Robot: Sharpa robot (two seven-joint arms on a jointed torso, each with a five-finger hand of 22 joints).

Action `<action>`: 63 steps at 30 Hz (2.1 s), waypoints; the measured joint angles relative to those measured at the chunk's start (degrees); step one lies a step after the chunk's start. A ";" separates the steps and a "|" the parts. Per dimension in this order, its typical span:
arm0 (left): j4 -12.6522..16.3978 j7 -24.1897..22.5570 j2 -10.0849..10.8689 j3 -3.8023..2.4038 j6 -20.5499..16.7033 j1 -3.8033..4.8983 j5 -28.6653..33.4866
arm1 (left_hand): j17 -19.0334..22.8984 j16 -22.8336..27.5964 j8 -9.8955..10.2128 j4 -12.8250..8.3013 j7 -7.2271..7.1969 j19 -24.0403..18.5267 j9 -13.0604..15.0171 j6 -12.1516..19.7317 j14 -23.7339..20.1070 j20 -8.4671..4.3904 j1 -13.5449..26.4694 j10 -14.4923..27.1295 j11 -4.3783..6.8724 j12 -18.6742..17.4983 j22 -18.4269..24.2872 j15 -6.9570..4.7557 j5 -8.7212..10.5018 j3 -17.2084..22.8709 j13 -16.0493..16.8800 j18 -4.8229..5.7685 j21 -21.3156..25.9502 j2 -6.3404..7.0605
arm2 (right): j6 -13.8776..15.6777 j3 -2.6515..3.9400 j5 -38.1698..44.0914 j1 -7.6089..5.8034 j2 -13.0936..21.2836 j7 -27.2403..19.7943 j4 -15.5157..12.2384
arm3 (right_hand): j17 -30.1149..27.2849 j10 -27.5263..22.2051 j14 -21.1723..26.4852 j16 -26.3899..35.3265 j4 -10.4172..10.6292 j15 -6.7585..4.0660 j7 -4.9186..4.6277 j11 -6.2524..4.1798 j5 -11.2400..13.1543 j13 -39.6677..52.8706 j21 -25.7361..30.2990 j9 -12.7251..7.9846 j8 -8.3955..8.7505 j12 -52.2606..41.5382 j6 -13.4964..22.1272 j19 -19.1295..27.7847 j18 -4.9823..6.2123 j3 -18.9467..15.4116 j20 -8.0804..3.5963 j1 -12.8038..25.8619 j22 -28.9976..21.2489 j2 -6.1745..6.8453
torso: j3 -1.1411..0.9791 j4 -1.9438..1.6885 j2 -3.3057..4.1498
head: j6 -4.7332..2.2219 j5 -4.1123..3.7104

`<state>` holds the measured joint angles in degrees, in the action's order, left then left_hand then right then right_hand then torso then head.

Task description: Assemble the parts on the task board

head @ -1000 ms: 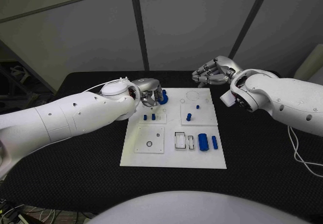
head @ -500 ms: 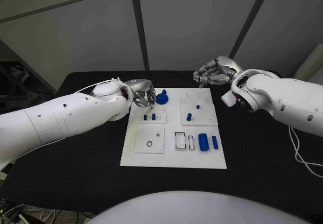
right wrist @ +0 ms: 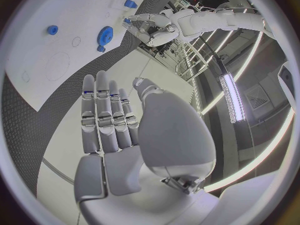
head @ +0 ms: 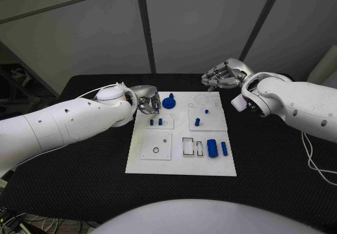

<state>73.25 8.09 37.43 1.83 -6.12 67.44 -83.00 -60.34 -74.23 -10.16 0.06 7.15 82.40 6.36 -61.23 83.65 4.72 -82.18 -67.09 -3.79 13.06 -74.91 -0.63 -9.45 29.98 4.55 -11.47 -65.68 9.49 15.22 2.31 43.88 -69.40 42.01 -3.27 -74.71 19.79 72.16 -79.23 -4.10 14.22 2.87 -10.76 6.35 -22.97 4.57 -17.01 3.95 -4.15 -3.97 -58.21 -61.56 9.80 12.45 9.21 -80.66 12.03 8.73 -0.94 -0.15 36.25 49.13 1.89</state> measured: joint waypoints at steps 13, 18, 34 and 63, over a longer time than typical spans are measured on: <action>-0.10 0.04 -0.14 0.00 1.17 -0.09 0.66 | 0.13 0.00 0.01 0.00 0.21 0.00 -0.03 -0.20 0.00 0.00 0.00 -0.20 0.20 0.00 0.00 0.00 0.00 0.00 0.00 0.00 0.00 0.00 | -0.01 0.00 0.00 0.00 0.02 0.00 -0.02 | 0.00 0.00 0.00 0.00 0.00 0.00 0.00 0.00 0.00 -0.01 0.00 0.00 0.00 0.00 0.00 0.00 0.01 0.00 0.00 0.00 0.00 0.00 | 0.01 0.01 0.00 | -0.03 0.01; -0.10 -0.01 -0.24 0.00 1.29 -0.09 0.83 | 0.13 0.00 0.01 0.00 0.21 0.00 -0.03 -0.20 0.00 0.00 0.00 -0.20 0.20 0.00 0.00 0.00 0.00 0.00 0.00 0.00 0.00 0.00 | -0.01 0.00 0.00 0.00 0.00 0.00 -0.01 | 0.00 0.00 0.00 0.00 0.00 0.00 0.00 0.00 0.00 -0.01 0.00 0.00 0.00 0.00 0.00 0.00 0.00 0.00 0.00 0.00 0.01 0.00 | 0.02 0.01 0.00 | 0.03 -0.04; -0.76 0.11 -1.00 -0.03 2.27 -0.10 1.02 | 0.28 0.00 0.12 0.01 0.21 0.00 -0.05 -0.20 0.00 0.00 0.22 -0.18 0.18 -0.26 0.00 0.00 0.25 -0.01 0.01 0.00 0.11 0.23 | -0.01 0.00 0.00 0.00 -0.05 0.04 0.08 | 0.00 0.00 0.00 0.00 0.00 0.00 0.00 0.00 0.01 -0.01 0.00 0.00 0.00 0.00 0.00 0.00 0.00 0.00 0.00 0.00 0.01 0.00 | 0.03 0.04 0.03 | 0.03 -0.17; -1.07 1.13 -0.92 -0.01 3.68 -0.15 1.20 | 3.06 0.00 6.37 0.57 -0.68 -1.44 -2.63 9.20 -1.55 1.44 3.64 4.23 -1.98 -5.64 0.00 1.15 0.46 -2.36 -0.47 0.00 3.37 2.68 | -0.13 0.00 1.09 0.00 0.18 0.30 0.09 | -0.07 -0.87 0.14 0.00 -0.83 0.14 0.00 0.24 0.01 -0.01 0.47 0.00 0.00 0.00 0.00 -0.20 0.00 0.28 0.21 -0.57 -0.19 0.07 | 0.05 -0.02 -0.05 | 0.10 -0.38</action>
<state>72.18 9.23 36.51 1.83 -2.43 67.29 -81.80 -57.29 -74.23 -3.79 0.63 6.47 80.96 3.73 -52.04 82.10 6.16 -78.54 -62.86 -5.77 7.42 -74.91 0.52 -8.99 27.61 4.09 -11.47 -62.31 12.17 15.10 2.31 44.97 -69.40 42.20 -2.97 -74.63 19.71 71.29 -79.09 -4.10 13.39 3.01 -10.76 6.59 -22.96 4.56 -16.54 3.95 -4.15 -3.97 -58.21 -61.77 9.80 12.73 9.42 -81.23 11.84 8.80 -0.88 -0.18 36.20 49.22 1.51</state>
